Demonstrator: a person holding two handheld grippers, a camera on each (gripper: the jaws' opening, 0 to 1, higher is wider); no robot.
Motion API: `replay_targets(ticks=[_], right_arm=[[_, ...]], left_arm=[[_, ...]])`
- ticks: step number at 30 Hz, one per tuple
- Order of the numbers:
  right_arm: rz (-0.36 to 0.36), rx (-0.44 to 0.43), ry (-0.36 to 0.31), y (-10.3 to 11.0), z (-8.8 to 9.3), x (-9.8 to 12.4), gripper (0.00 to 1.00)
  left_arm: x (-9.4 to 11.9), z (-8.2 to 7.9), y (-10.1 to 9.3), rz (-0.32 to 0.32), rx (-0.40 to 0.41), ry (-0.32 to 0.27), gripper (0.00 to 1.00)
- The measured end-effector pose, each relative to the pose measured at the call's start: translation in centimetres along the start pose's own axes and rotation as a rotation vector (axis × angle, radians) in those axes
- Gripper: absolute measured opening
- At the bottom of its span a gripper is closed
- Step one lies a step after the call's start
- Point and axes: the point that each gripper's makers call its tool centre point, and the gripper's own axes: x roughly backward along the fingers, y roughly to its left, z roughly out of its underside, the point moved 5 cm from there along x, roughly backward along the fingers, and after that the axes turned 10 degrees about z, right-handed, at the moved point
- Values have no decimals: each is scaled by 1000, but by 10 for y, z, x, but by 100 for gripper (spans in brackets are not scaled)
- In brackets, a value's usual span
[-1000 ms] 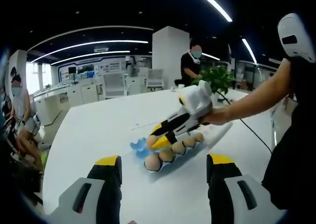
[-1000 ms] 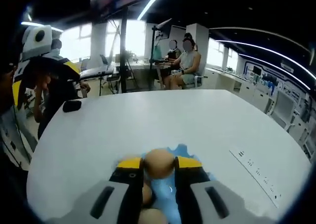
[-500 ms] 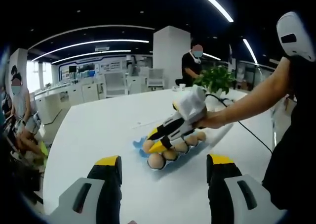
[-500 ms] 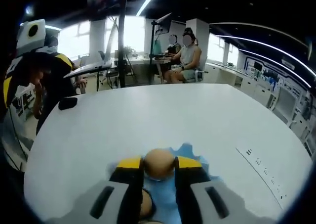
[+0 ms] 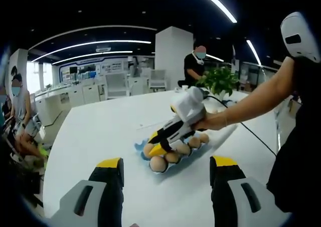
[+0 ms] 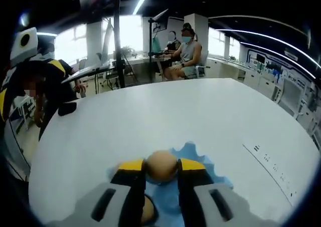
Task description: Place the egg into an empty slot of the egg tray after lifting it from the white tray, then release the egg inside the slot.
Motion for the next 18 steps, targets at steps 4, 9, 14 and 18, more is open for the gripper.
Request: replay_targets(ticks=[4,9,14,18], right_arm=[[-3,-8,27,-1,-1,-3,25],[-8,-35,87,-1,0,-7,25],[-7,-52,94,-2,1,-7,25],[-5,-16,62,-1,0,-7,25]], left_arm=[[0,-1,0,1,-2,-2,70],[0,-2,1,2,-4,0,70],[0,-2,1,2,-5,-4,70],[1,-1,1,0,-6,-2,70]])
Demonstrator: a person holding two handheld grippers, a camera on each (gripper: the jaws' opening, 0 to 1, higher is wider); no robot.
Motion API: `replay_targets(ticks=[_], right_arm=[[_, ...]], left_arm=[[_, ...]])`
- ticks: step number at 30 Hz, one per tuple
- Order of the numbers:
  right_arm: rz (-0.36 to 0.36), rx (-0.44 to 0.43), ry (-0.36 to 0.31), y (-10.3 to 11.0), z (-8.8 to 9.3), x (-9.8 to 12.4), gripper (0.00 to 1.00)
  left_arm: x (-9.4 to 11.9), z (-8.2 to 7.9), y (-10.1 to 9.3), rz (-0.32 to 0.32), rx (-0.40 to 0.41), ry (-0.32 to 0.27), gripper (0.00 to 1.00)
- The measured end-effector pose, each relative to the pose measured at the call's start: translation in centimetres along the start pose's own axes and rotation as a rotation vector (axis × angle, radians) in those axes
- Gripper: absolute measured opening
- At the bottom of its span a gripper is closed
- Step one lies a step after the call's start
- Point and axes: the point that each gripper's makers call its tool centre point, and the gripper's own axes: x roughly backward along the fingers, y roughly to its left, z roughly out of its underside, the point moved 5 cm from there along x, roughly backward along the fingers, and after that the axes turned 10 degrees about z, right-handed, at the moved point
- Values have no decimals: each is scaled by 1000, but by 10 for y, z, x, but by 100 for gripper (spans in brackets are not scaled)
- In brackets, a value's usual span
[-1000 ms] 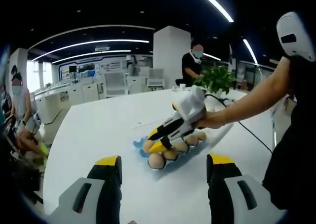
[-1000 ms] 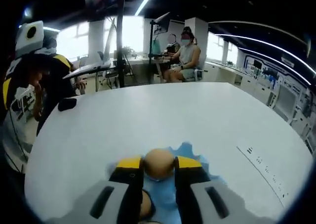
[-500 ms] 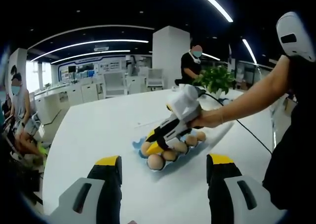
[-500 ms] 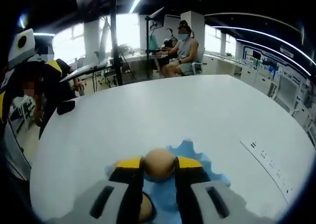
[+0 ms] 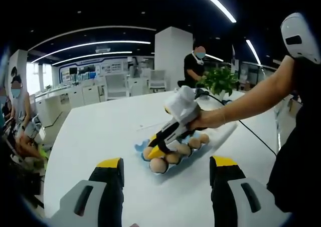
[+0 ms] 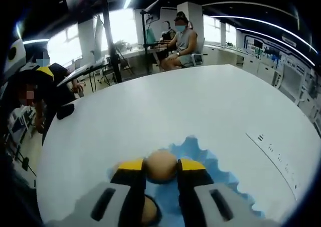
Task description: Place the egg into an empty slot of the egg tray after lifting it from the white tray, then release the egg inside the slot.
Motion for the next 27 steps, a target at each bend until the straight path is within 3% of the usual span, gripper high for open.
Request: replay_targets(ticks=[4,11,22,27], right_arm=[[2,50,-23,0,0,3,26],[-3,-3,-87,0,-1,14,31],[1,2,-155,-3,-1,34,31],[-2,8,-155,-3,6,45,31]], left_arm=[[1,0,0,-2,1,-1,70],[1,-1,0,-4,-2,-3,70],[-3,-5,-4,5,-10,-4,70],[-3,-5,-4,6,-12,-5,70]])
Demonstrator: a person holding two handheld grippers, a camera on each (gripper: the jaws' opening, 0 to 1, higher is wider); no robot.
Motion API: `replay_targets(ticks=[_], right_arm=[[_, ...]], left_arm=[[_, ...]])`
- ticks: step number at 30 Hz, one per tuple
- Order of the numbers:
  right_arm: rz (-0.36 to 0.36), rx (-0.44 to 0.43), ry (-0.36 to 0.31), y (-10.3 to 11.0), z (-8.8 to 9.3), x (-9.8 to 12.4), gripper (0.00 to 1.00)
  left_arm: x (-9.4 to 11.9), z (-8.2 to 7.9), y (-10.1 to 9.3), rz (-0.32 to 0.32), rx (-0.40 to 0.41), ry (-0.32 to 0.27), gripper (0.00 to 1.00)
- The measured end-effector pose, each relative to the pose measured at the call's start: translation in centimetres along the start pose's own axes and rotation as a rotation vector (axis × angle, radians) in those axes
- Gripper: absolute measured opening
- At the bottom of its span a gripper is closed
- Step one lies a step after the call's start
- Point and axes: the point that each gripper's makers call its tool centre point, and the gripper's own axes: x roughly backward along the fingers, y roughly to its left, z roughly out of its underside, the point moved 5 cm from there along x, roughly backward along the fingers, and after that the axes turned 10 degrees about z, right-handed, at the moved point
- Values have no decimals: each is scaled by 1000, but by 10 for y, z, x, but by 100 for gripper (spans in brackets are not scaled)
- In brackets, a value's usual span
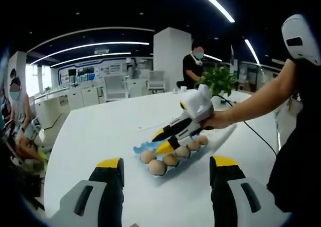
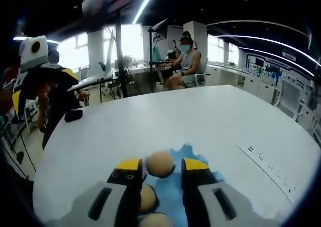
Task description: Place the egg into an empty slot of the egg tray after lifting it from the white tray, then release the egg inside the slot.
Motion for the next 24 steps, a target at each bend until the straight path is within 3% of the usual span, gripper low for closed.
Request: replay_targets(ticks=[7,24], right_arm=[[11,-8,-31,-5,6,20,31],[56,-59,-25,-29,25,50,30]], left_arm=[[0,-1,0,0,-3,-6,70],[-3,-4,-2,10,-9,-5,70]])
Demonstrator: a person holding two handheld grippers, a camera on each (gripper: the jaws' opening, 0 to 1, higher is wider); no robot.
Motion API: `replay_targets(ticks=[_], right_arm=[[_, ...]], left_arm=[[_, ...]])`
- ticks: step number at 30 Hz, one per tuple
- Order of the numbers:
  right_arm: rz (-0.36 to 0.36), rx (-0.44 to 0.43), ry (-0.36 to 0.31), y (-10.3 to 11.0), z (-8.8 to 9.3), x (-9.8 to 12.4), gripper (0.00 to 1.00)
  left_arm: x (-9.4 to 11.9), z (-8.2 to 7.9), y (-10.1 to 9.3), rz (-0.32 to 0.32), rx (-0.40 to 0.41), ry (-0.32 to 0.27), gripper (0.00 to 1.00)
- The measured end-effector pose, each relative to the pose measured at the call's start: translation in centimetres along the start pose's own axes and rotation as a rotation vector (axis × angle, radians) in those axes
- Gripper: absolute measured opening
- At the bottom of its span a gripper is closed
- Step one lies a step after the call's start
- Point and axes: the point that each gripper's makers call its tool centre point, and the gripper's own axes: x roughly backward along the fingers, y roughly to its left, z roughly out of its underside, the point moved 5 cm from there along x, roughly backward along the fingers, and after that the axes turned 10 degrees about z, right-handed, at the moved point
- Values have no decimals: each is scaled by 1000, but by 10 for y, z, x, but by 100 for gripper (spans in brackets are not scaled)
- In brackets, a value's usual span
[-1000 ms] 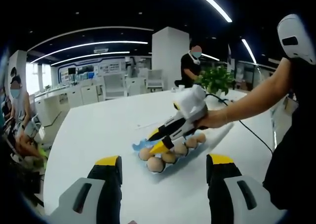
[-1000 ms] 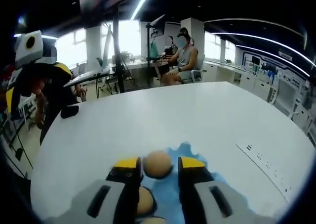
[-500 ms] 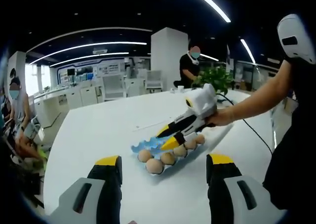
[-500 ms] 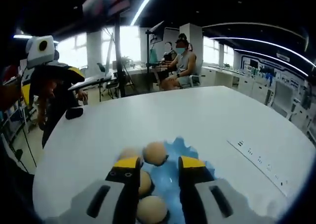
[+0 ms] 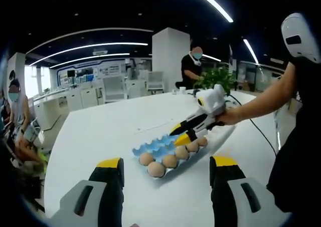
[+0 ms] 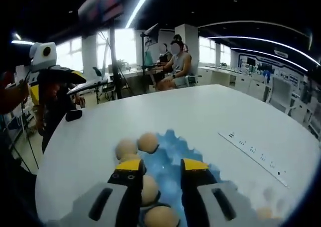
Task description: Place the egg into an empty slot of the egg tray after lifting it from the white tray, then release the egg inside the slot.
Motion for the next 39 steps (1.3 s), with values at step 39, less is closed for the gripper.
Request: replay_targets(ticks=[39], right_arm=[[285,-103,70,-92,70,117,29]], left_arm=[[-12,-8,-9,36,-23,2,70]])
